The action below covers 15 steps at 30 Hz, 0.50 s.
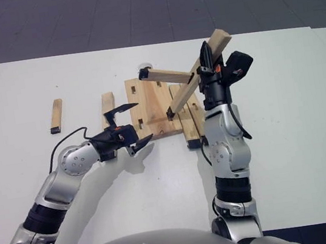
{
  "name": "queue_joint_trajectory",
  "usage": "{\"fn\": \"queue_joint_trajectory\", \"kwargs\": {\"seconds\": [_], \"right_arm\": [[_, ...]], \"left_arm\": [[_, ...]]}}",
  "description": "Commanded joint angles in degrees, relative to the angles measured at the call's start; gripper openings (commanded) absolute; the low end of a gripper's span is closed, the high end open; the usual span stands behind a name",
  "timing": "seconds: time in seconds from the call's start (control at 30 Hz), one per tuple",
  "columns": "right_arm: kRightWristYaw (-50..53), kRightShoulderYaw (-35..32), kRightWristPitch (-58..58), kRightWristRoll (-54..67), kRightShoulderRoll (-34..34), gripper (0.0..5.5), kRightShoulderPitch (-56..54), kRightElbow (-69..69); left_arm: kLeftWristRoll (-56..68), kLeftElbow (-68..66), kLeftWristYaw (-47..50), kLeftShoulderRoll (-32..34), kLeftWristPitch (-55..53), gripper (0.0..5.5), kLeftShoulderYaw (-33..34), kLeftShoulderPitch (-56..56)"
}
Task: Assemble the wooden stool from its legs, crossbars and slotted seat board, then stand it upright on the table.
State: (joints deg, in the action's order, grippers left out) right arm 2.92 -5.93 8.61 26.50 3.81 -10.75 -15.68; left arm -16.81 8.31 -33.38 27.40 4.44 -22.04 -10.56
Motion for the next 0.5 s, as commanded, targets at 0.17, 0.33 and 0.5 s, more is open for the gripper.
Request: {"fn": "queue_joint_trajectory", "kwargs": {"seconds": [0.17, 0.33, 0.5], "right_arm": [[0.01, 0.93, 1.96, 2.43, 2.28, 1.03, 3.21, -0.65], [-0.77, 1.69, 1.18, 0.98, 0.92, 1.03, 4.65, -1.18], [-3.2, 5.73, -1.55, -6.3, -1.7, 1.03, 6.98, 1.87]], "left_arm": [[-0.97, -0.65, 0.1, -0.36, -0.07, 5.4, -0.02, -0.69], [-1.22, -0.89, 0.67, -0.88, -0.26, 5.4, -0.01, -0.59], [-1.76, -0.67, 0.94, -1.46, -0.5, 5.4, 0.2, -0.14]]}}
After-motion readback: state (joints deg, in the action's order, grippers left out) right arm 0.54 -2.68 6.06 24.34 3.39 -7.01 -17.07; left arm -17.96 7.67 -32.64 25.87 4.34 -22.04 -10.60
